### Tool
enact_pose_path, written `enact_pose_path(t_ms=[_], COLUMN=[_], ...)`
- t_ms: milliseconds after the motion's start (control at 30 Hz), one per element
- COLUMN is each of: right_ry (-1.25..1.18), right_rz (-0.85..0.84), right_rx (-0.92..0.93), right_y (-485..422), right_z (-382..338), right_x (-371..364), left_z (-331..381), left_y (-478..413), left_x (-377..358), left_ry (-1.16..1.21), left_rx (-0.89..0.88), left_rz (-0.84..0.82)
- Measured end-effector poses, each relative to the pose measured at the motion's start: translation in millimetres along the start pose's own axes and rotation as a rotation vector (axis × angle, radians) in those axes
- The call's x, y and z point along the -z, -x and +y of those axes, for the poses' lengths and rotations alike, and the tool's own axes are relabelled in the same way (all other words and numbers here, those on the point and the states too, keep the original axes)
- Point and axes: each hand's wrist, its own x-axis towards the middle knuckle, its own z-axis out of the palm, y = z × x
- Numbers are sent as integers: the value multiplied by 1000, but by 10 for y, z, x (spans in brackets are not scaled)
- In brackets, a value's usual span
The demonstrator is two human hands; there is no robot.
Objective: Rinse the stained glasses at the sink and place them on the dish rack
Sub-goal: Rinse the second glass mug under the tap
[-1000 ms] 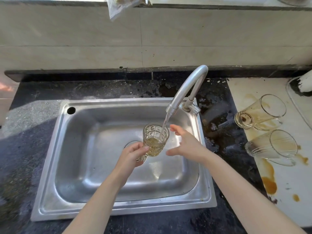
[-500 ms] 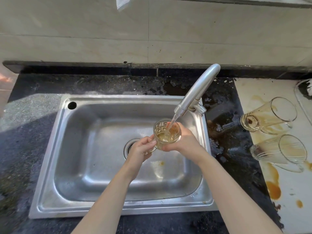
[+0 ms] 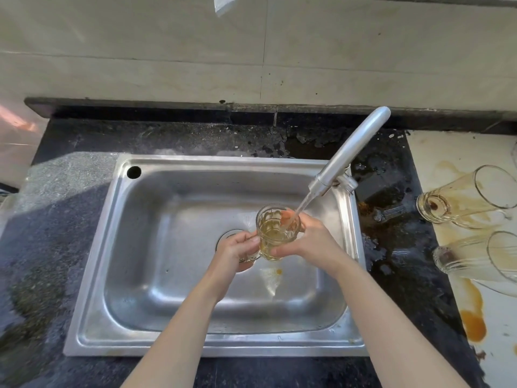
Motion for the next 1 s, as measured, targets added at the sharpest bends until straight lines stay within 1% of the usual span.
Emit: enact_pose_path(t_ms=[100, 233, 333, 467, 500, 600, 700, 800, 867, 1000], right_ry=[-32, -4, -56, -40, -45, -73, -9, -38, -71, -34], right_rz=[-1, 3, -4, -13, -9, -9, -50, -65, -59, -67], right_rx=[-17, -13, -19, -14, -22, -56, -69, -104, -139, -156], right_y=[35, 0, 7, 10, -14, -10, -25, -66, -43, -51], right_z=[28, -50, 1, -33, -28, 71, 80, 70, 114, -16], right_x=[-6, -58, -9, -53, -41, -17, -56, -15, 12, -47], left_z=[6, 22, 25, 80, 76, 47, 28, 45, 71, 182], left_y=[7, 7, 25, 4, 0, 31, 38, 43, 26, -28], left_x=[-6, 24, -11, 13, -6, -59, -9, -81, -130, -103], left_ry=[-41, 17, -29, 6, 1, -82, -101, -64, -96, -137], left_rx=[8, -2, 17, 6, 2, 48, 65, 111, 124, 122], left_rz=[-19, 51, -3, 69, 65, 12, 69, 44, 27, 85])
